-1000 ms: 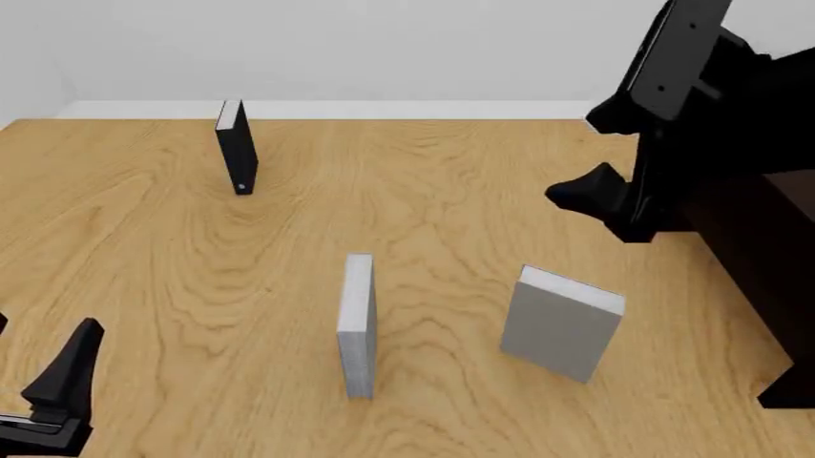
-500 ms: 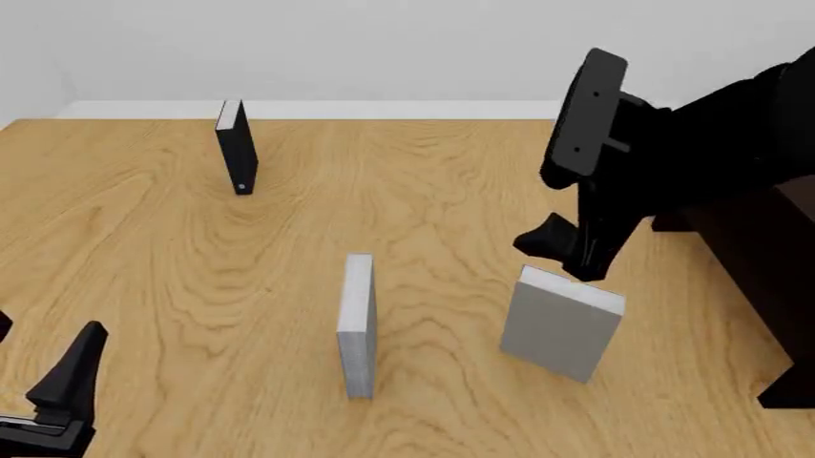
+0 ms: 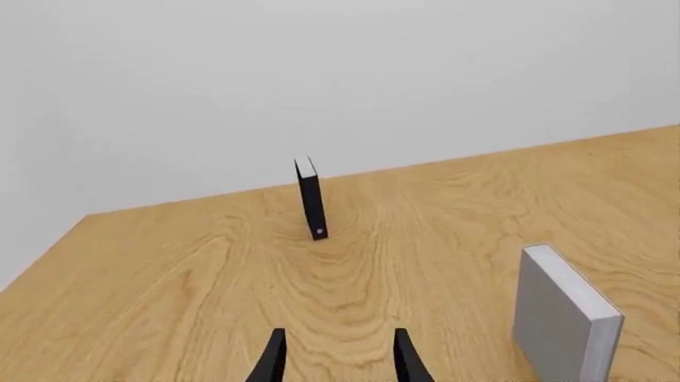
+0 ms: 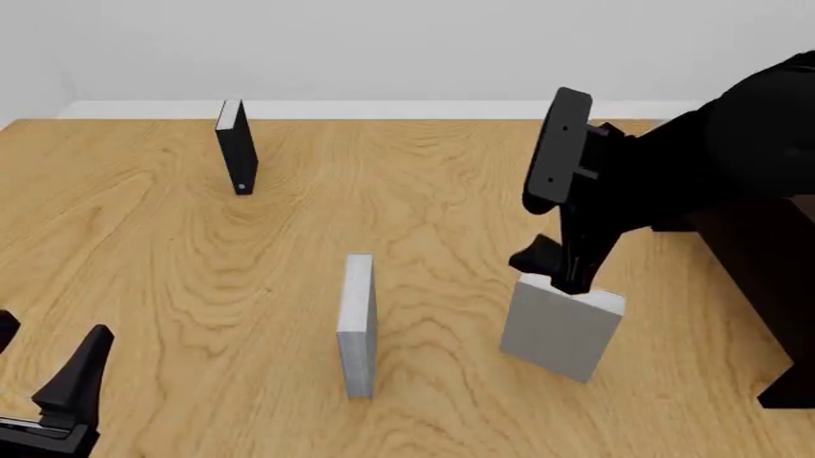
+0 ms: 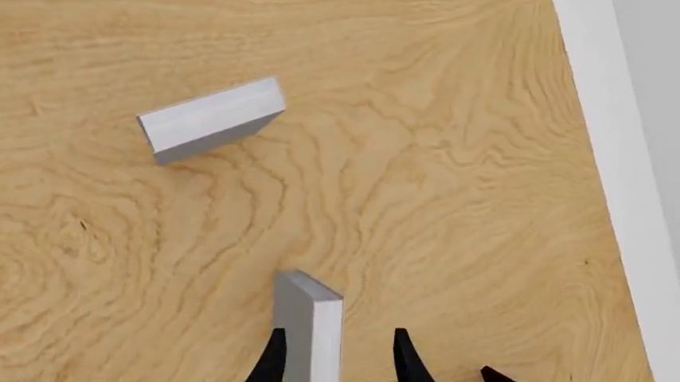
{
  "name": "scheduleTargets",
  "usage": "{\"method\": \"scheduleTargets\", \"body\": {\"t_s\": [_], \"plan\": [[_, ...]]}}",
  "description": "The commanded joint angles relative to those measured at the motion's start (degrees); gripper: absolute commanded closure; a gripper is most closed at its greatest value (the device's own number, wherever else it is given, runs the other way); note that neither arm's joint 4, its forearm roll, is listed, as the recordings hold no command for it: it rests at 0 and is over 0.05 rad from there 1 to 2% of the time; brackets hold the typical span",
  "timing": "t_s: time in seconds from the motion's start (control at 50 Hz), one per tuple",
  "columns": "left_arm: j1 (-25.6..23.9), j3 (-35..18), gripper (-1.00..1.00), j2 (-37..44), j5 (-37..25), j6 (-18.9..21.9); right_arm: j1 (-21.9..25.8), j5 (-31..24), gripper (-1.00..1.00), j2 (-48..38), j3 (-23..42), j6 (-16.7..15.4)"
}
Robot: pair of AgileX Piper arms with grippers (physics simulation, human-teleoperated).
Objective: Pick up the book on the right and place it on the cabinet shelf.
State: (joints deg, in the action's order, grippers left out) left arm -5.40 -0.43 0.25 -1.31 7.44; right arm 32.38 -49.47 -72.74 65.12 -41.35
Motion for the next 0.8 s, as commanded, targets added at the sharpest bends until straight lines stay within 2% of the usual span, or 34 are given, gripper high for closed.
{"method": "scheduleTargets", "body": {"t_s": [0.02, 0.24, 0.8], "plan": [[-0.09, 0.01, -1.00, -0.06, -0.63, 0.13, 0.04, 2.62, -1.00, -1.93, -2.24, -0.15], [-0.72, 0.16, -1.00, -0.04, -0.98, 0.35, -0.59, 5.30, -1.00, -3.50, -4.54, -1.02], [-0.98, 0.32, -1.00, 0.03, -1.36, 0.12, -1.87, 11.71, -1.00, -6.35, -8.20, -0.53]]}}
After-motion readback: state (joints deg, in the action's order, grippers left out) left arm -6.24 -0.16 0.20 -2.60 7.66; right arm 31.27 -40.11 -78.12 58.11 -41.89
